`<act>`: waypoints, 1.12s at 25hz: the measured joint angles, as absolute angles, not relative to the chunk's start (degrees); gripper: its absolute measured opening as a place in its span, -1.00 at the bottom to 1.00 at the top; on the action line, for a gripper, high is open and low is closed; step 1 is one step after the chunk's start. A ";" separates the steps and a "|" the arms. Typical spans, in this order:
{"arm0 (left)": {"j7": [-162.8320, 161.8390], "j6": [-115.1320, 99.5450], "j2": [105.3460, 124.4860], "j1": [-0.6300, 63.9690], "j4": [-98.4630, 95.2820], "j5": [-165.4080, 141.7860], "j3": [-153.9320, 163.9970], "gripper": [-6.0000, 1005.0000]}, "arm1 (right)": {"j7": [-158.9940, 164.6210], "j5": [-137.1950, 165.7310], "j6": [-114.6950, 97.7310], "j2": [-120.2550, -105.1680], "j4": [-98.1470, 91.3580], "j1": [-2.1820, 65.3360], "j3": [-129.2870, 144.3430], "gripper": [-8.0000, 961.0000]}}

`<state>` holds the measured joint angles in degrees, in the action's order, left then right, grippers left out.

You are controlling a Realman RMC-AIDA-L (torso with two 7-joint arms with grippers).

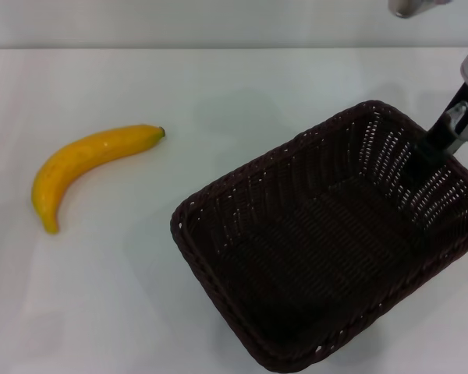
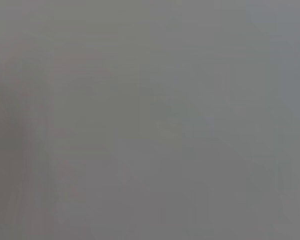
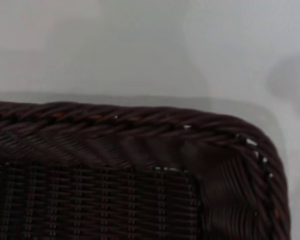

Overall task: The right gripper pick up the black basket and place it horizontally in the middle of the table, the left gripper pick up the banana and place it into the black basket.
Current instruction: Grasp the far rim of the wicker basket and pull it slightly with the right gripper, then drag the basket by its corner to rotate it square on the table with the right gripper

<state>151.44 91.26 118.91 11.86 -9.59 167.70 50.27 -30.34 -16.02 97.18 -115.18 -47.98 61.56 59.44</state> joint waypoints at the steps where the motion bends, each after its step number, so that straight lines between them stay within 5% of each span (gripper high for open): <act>1: 151.44 91.09 118.91 12.00 -9.72 167.70 50.27 0.78 | -30.34 -16.05 97.24 -115.23 -47.70 61.62 59.74 0.18; 8: 151.43 91.15 118.91 12.47 -9.80 167.69 50.13 0.78 | -30.29 -16.22 96.47 -115.31 -47.83 61.81 60.21 -0.47; 22: 149.02 93.18 118.88 14.37 -13.04 167.71 38.32 0.78 | -12.01 -15.99 94.63 -114.39 -48.26 62.65 54.09 -0.69; 28: 149.54 91.02 116.60 15.24 -13.26 167.74 36.01 0.78 | -2.76 -16.90 95.83 -115.10 -52.98 59.34 49.61 -0.69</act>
<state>149.54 91.02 116.60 15.24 -13.26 167.74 36.01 -2.76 -16.90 95.83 -115.10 -52.98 59.34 49.61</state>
